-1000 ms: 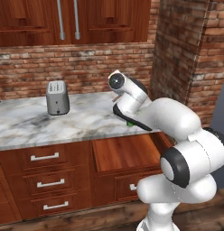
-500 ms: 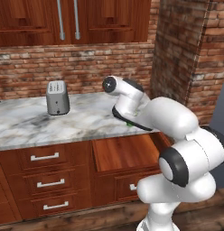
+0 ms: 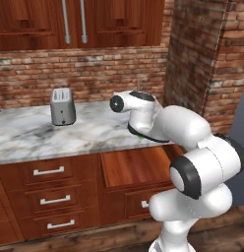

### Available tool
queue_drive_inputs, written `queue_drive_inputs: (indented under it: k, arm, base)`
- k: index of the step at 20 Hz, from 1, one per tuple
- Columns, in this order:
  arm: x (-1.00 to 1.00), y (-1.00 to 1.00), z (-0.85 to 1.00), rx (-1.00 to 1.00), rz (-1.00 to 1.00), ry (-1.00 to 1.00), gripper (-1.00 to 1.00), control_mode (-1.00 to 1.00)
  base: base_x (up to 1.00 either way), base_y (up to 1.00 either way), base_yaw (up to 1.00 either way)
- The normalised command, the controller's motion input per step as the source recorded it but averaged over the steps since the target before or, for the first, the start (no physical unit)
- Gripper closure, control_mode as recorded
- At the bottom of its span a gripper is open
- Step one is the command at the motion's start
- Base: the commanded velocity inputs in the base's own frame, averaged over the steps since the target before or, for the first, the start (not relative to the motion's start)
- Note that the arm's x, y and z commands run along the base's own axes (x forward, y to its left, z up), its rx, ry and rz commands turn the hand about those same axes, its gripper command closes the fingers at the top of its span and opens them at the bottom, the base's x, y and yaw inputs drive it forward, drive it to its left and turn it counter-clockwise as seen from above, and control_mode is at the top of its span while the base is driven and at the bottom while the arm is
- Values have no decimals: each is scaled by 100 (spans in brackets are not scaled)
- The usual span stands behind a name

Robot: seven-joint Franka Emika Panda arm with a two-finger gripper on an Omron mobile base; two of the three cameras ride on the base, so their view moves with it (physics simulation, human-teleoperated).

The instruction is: Pick up the straw from the left drawer and put it inside the smoothie cup.

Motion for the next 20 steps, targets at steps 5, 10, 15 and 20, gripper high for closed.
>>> queue_drive_inputs:
  k: [5,10,15,20]
  arm:
    - [45,-9,-11,5,0,-8,100,-100]
    - [6,-45,-17,6,0,0,100,-100]
    - [0,-24,-13,1,0,9,100,-100]
    - [4,-15,-10,0,0,12,100,-100]
  base:
    - [0,0,0]
    - [0,0,0]
    - [0,0,0]
    - [0,0,0]
